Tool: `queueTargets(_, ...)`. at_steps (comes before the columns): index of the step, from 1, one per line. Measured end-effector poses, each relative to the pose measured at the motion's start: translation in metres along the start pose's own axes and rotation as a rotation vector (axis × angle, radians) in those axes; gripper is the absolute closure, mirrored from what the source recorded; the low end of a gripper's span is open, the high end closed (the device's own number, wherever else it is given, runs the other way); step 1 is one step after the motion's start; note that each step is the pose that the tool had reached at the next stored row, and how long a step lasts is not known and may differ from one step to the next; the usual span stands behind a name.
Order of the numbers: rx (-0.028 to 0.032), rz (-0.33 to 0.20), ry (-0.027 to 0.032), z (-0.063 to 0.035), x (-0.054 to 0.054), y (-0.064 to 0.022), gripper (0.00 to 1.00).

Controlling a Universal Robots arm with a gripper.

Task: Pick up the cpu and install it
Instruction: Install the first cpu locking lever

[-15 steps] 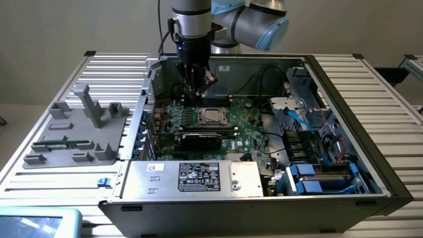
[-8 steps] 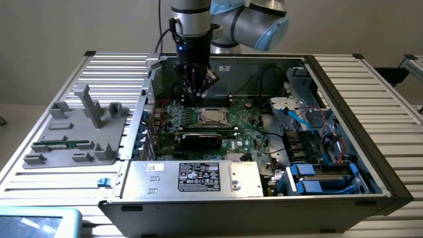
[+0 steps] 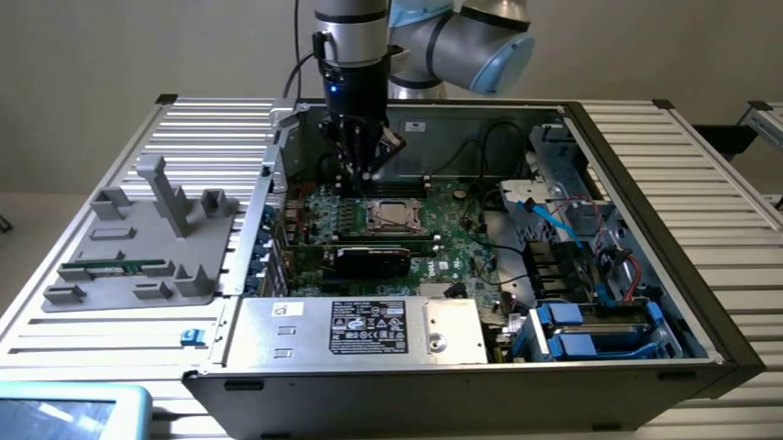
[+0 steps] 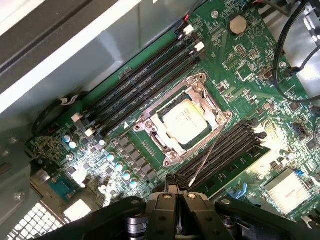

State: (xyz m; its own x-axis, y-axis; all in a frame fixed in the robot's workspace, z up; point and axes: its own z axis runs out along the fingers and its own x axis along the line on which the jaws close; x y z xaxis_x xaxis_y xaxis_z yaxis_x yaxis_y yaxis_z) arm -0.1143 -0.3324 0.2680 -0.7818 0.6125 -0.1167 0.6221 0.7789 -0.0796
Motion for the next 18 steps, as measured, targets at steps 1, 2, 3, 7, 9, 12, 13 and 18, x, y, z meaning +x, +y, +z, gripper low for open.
queueTargets(1, 0.0021, -0.012, -0.0038, 0.0005, 0.0001, 0.0001, 0.91)
queueTargets(2, 0.0018, -0.029, -0.0066, 0.0008, 0.0002, 0.0001, 0.91)
queueTargets(3, 0.0009, -0.047, -0.0088, 0.0010, 0.0001, 0.0001, 0.91)
queueTargets(7, -0.0085, -0.113, -0.0197, 0.0018, 0.0003, 0.0002, 0.91)
queueTargets(9, -0.0138, -0.148, -0.0241, 0.0019, 0.0002, 0.0002, 0.91)
queueTargets(12, -0.0208, -0.203, -0.0287, 0.0019, 0.0003, 0.0002, 0.91)
queueTargets(13, -0.0233, -0.221, -0.0300, 0.0019, 0.0003, 0.0002, 0.91)
queueTargets(18, -0.0405, -0.311, -0.0337, 0.0019, 0.0003, 0.0002, 0.91)
